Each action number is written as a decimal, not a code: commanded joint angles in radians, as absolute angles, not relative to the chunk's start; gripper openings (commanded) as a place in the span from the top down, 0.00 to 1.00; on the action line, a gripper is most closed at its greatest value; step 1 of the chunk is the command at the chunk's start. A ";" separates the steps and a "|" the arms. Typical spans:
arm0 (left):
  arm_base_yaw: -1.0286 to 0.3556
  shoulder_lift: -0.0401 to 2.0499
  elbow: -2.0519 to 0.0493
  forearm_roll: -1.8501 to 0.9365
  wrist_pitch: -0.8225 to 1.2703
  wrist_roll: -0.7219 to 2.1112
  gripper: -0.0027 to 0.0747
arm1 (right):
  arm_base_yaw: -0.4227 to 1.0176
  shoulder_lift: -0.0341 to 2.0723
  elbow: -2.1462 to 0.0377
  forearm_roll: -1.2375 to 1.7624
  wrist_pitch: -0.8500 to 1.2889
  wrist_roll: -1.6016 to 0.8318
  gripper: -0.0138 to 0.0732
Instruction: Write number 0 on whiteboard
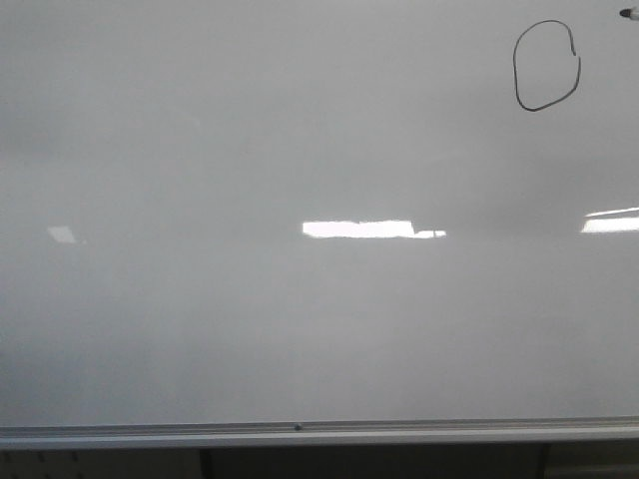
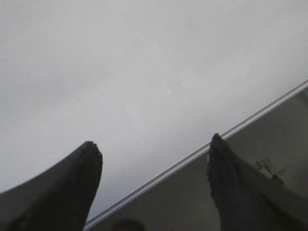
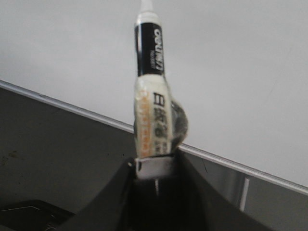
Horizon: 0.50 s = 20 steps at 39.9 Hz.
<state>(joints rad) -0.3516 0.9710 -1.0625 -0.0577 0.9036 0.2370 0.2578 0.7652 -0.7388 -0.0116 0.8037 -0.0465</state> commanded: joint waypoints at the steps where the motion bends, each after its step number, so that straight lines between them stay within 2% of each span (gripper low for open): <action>1: -0.347 0.970 -1.091 -0.071 0.826 0.231 0.37 | 0.259 0.755 -0.766 -0.026 0.780 -0.078 0.90; 11: -0.358 1.008 -1.101 -0.171 0.799 0.304 0.37 | 0.259 0.790 -0.826 0.048 0.895 -0.282 0.90; 20: -0.527 1.101 -1.217 -0.276 0.910 0.609 0.37 | 0.268 0.924 -0.942 0.203 1.073 -0.627 0.90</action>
<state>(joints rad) -0.4632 1.0843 -1.1459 -0.2264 0.9334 0.5213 0.2601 0.8846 -0.8785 0.1456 1.0591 -0.5104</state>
